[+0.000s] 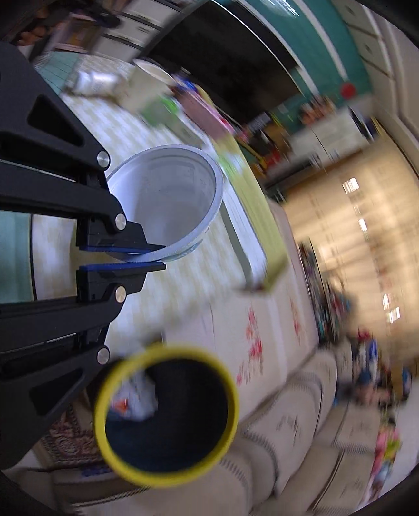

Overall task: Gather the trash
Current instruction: 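Carry the white lid over the bin and open the right gripper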

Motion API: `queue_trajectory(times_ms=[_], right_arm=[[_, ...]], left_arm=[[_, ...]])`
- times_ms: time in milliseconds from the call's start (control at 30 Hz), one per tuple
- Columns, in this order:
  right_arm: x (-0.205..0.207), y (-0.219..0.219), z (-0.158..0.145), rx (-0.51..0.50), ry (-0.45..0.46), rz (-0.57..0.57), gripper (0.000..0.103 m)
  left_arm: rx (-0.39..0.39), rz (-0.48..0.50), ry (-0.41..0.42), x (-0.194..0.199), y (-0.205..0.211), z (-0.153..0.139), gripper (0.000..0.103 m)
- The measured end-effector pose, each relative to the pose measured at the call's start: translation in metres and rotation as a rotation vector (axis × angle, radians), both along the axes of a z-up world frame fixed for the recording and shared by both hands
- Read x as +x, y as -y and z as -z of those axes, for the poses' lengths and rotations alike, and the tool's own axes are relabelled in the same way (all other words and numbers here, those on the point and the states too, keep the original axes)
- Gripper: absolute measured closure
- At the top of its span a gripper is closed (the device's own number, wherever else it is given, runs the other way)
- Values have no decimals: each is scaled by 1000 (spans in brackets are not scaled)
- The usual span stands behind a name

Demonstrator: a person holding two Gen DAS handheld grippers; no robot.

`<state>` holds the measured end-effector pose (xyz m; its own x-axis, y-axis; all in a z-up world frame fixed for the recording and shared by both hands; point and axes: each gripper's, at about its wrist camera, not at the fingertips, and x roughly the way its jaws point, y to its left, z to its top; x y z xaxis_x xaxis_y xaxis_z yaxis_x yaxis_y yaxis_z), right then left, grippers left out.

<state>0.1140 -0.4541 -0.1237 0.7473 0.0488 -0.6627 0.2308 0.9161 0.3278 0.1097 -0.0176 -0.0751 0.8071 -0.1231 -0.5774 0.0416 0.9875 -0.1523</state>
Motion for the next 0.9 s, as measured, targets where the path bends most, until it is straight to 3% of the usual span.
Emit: queue_trajectory(times_ms=[200,467,567,900], right_arm=[[-7,69,16,-42,-51,225,98],[-3,110,40,-67,-103,354,93],[-5,114,44,-74,-103,384,79],[-9,112,43,-84,-78,376,68]], left_arm=[[14,7,-15,5,8,3,5],[40,22,-51,16,22,12,5],[44,24,-63,20,25,16,5],[74,12,-135,37,32,40,5]])
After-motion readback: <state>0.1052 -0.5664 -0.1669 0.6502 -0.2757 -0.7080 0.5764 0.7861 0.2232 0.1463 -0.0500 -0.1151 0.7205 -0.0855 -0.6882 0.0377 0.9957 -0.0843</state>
